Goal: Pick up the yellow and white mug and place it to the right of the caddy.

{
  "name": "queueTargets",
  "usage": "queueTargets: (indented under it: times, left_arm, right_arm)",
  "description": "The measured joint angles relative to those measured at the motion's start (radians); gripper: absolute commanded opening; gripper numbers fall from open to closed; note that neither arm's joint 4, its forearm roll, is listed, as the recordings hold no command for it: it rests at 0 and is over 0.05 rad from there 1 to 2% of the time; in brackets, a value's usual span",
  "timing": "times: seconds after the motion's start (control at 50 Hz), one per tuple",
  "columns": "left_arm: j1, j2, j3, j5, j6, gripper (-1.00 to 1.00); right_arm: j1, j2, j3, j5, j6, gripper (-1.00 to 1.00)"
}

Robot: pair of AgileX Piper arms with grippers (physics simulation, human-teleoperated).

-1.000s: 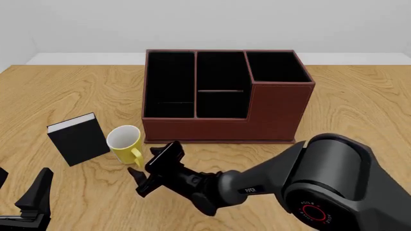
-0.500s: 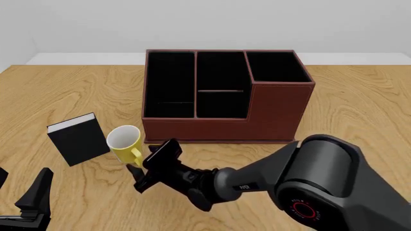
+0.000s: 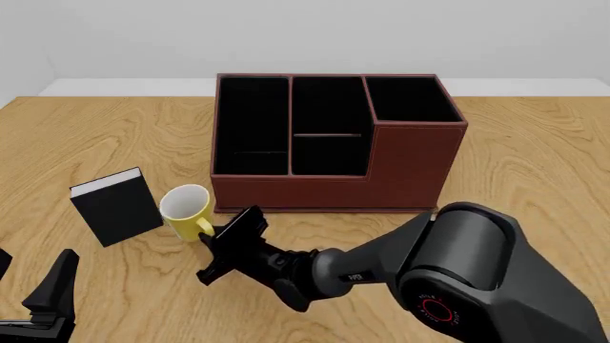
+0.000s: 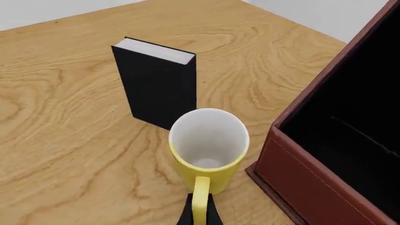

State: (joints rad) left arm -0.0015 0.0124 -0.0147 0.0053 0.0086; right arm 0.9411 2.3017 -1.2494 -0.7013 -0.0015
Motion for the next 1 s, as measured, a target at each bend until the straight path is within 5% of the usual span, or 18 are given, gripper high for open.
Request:
queueTargets:
  times: [0.26,0.64,1.0]
  left_arm:
    - [0.0,0.0,0.0,0.0,0.0,1.0]
    - [0.0,0.0,0.0,0.0,0.0,1.0]
    - [0.0,0.0,0.0,0.0,0.0,1.0]
  right_arm:
    - [0.007,-0.033,0.048,-0.014,-0.047,-1.0]
    - [0.054,-0.297,0.249,-0.041,-0.122,-1.0]
    - [0.102,-0.531,0.378,0.014,-0.117,-1.0]
